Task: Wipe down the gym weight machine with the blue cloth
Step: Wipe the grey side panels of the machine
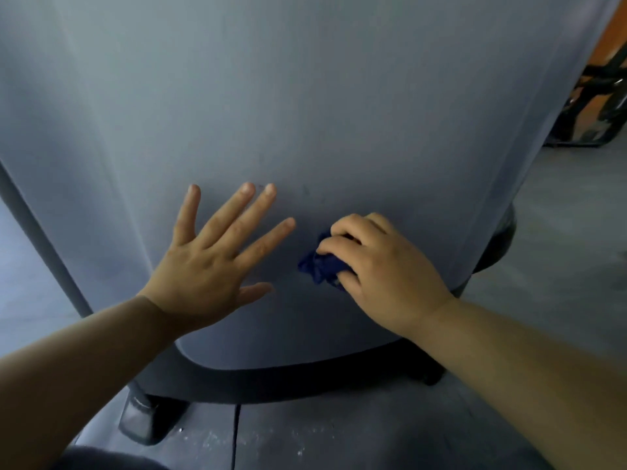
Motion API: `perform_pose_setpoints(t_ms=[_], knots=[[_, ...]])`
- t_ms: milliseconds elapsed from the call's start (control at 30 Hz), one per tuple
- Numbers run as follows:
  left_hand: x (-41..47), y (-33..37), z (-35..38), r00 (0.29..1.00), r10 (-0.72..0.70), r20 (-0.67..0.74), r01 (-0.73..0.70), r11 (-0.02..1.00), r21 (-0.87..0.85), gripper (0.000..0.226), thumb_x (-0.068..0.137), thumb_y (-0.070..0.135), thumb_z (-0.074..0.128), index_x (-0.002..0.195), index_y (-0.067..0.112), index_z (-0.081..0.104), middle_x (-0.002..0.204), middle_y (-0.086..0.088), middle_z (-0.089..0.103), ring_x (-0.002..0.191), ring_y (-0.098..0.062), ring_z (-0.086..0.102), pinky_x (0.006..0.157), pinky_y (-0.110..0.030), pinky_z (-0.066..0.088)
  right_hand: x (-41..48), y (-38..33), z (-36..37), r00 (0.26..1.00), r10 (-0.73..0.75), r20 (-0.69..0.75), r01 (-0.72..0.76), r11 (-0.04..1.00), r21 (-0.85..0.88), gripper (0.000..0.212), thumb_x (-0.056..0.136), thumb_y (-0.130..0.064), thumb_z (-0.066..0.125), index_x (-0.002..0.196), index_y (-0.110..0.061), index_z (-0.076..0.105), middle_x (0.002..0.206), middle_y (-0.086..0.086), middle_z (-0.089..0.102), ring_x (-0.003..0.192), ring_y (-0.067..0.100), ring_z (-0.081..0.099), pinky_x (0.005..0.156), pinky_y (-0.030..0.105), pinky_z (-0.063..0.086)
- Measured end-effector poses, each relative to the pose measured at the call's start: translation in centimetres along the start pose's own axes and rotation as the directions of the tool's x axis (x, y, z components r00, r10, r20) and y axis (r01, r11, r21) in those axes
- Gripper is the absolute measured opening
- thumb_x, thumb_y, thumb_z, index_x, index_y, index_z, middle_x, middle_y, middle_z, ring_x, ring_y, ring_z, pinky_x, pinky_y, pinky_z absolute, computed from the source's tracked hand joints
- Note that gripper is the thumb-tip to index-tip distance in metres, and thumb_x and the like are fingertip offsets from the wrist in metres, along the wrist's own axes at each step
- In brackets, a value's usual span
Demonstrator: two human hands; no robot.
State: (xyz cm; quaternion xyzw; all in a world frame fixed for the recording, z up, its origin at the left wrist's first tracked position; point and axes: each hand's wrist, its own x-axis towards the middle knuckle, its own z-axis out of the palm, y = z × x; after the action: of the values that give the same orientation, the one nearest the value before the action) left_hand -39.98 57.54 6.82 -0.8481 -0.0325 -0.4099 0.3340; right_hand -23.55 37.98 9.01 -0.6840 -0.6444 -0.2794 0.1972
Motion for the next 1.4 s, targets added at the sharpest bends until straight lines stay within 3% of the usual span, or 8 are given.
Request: perform_pose_setpoints(t_ms=[200, 400, 633, 700, 833, 1067, 1300, 1400], knots=[[0.3, 0.5, 0.2, 0.999, -0.045, -0.026, 0.045, 0.999, -0.003, 0.099, 0.076, 0.06, 0.071, 0.156, 0.022, 0.026, 0.163, -0.013, 0.013, 0.151, -0.028, 0.013, 0.117, -0.061, 0.005, 1.6, 1.2, -2.6, 0.883, 0.24, -0.404, -0.224, 0.971, 0.089, 0.021, 0.085, -0.003, 0.063, 0.106, -0.004, 0.066, 0.111, 0.014, 0.058, 0.102, 0.032, 0.053, 0.084, 0.032, 0.045], [0.9, 1.4, 0.1, 1.0, 0.011, -0.028, -0.012, 0.999, -0.04, 0.098, 0.075, 0.054, 0.073, 0.155, 0.022, 0.026, 0.163, -0.013, 0.013, 0.151, -0.027, 0.013, 0.117, -0.061, 0.005, -1.4, 1.5, -0.2, 0.995, 0.096, -0.029, -0.094, 0.994, 0.064, 0.024, 0.075, -0.002, 0.068, 0.097, -0.011, 0.073, 0.099, 0.004, 0.059, 0.091, 0.024, 0.05, 0.068, 0.045, 0.052], [1.8, 2.5, 0.4, 0.999, -0.03, -0.039, 0.028, 0.998, -0.049, 0.097, 0.077, 0.058, 0.072, 0.155, 0.021, 0.027, 0.162, -0.014, 0.015, 0.151, -0.028, 0.013, 0.118, -0.059, 0.003, 0.0, 3.2, -3.2, 0.842, 0.386, -0.378, -0.335, 0.922, 0.194, 0.022, 0.083, -0.003, 0.069, 0.104, -0.006, 0.064, 0.111, 0.012, 0.057, 0.102, 0.032, 0.055, 0.086, 0.012, 0.034], [2.2, 2.7, 0.5, 0.998, -0.054, -0.04, 0.052, 0.997, -0.052, 0.096, 0.076, 0.057, 0.074, 0.154, 0.021, 0.029, 0.161, -0.015, 0.018, 0.151, -0.028, 0.014, 0.117, -0.06, 0.002, -0.5, 3.4, -2.7, 0.874, 0.394, -0.284, -0.346, 0.916, 0.204, 0.024, 0.081, -0.001, 0.071, 0.103, -0.008, 0.065, 0.11, 0.01, 0.056, 0.101, 0.03, 0.056, 0.085, 0.014, 0.037], [2.4, 2.9, 0.5, 0.997, -0.062, -0.043, 0.061, 0.997, -0.039, 0.093, 0.076, 0.054, 0.071, 0.153, 0.021, 0.031, 0.161, -0.014, 0.019, 0.151, -0.027, 0.014, 0.116, -0.061, 0.004, -2.7, 3.3, -1.6, 0.948, 0.317, 0.011, -0.315, 0.94, 0.133, 0.028, 0.075, 0.007, 0.069, 0.097, -0.01, 0.069, 0.102, 0.003, 0.054, 0.096, 0.029, 0.055, 0.073, 0.045, 0.054], [3.4, 4.0, 0.1, 0.996, -0.084, -0.035, 0.082, 0.996, -0.032, 0.089, 0.075, 0.052, 0.068, 0.151, 0.019, 0.037, 0.161, -0.016, 0.02, 0.15, -0.029, 0.015, 0.115, -0.065, 0.007, -0.9, 4.5, -3.3, 0.825, 0.448, -0.345, -0.405, 0.894, 0.192, 0.025, 0.08, 0.005, 0.067, 0.102, -0.007, 0.067, 0.108, 0.007, 0.057, 0.099, 0.03, 0.056, 0.083, 0.015, 0.033], [5.4, 6.0, 0.0, 0.999, 0.017, -0.033, -0.018, 1.0, -0.023, 0.081, 0.08, 0.05, 0.061, 0.151, 0.017, 0.038, 0.162, -0.015, 0.018, 0.151, -0.029, 0.012, 0.116, -0.064, 0.005, -3.3, 4.8, -2.3, 0.89, 0.455, 0.033, -0.454, 0.876, 0.163, 0.027, 0.081, 0.005, 0.064, 0.1, -0.012, 0.073, 0.1, -0.008, 0.046, 0.098, 0.024, 0.054, 0.076, 0.028, 0.042], [6.1, 6.3, 0.3, 0.999, 0.026, -0.03, -0.026, 1.0, -0.002, 0.084, 0.08, 0.054, 0.063, 0.151, 0.016, 0.039, 0.162, -0.015, 0.019, 0.15, -0.032, 0.016, 0.115, -0.066, 0.009, -1.8, 6.1, -4.4, 0.772, 0.571, -0.279, -0.502, 0.817, 0.285, 0.022, 0.081, 0.003, 0.064, 0.098, -0.011, 0.069, 0.102, -0.002, 0.052, 0.092, 0.014, 0.052, 0.077, 0.01, 0.035]])
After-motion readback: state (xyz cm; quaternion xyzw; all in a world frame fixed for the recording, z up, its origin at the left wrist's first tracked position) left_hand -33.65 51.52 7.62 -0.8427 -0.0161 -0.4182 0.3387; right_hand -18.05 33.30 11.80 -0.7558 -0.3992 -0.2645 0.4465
